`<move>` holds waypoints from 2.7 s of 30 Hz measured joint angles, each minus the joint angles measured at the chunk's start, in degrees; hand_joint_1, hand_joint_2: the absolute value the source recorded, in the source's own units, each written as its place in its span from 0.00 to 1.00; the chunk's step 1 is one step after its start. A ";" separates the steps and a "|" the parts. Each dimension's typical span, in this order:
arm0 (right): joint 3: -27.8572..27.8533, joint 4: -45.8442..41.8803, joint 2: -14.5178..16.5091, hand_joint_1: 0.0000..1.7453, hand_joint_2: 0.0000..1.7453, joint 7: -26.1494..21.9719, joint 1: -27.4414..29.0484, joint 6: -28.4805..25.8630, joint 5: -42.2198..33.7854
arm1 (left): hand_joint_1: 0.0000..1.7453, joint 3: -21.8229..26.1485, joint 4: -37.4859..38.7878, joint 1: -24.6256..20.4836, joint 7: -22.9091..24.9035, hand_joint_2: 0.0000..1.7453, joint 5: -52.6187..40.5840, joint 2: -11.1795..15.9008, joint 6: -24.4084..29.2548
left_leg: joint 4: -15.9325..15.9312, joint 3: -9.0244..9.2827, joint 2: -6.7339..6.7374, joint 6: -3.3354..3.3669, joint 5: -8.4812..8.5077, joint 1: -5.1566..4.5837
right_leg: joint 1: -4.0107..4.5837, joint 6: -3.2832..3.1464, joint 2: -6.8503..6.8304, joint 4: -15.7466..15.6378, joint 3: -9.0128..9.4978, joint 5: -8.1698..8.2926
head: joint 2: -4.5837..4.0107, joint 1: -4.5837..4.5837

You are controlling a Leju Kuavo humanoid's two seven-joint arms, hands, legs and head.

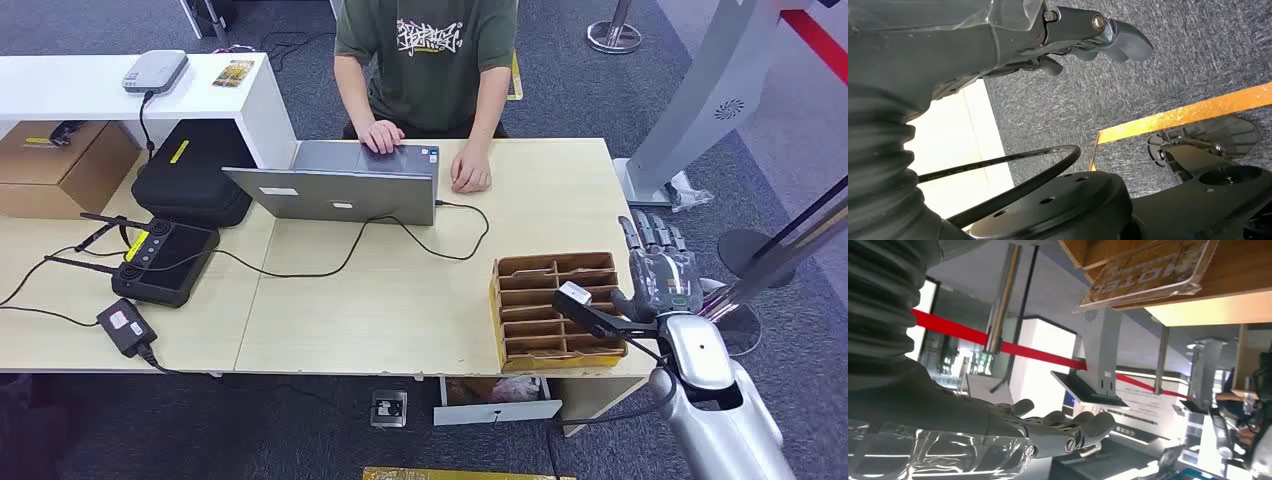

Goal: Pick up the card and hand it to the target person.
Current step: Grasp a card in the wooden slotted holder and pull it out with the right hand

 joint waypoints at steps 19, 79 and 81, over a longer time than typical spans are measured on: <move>0.01 -2.76 -0.18 0.40 1.00 -2.65 1.02 0.59 -1.99 | 0.00 0.00 0.00 -0.01 -0.39 1.00 -0.81 0.08 0.00 | 0.00 -0.02 0.00 0.00 0.00 0.00 | 0.00 0.00 0.00 0.00 0.01 0.00 | 0.00 -0.01; 0.01 -9.77 1.32 0.82 1.00 -5.17 -3.19 -1.00 -4.10 | 0.00 -0.31 0.00 -0.59 -0.09 1.00 -3.85 -0.02 0.01 | -0.01 -0.04 0.00 0.00 0.00 0.00 | 0.00 -0.01 0.00 0.02 0.00 0.01 | 0.00 -0.01; 0.01 -10.75 1.09 0.81 1.00 -5.08 -4.24 -0.80 -4.17 | 0.00 -0.31 0.00 -0.63 -0.09 1.00 -3.90 -0.02 0.01 | 0.00 -0.04 0.00 0.00 0.01 0.00 | 0.00 -0.02 0.00 0.02 0.00 0.02 | 0.00 0.00</move>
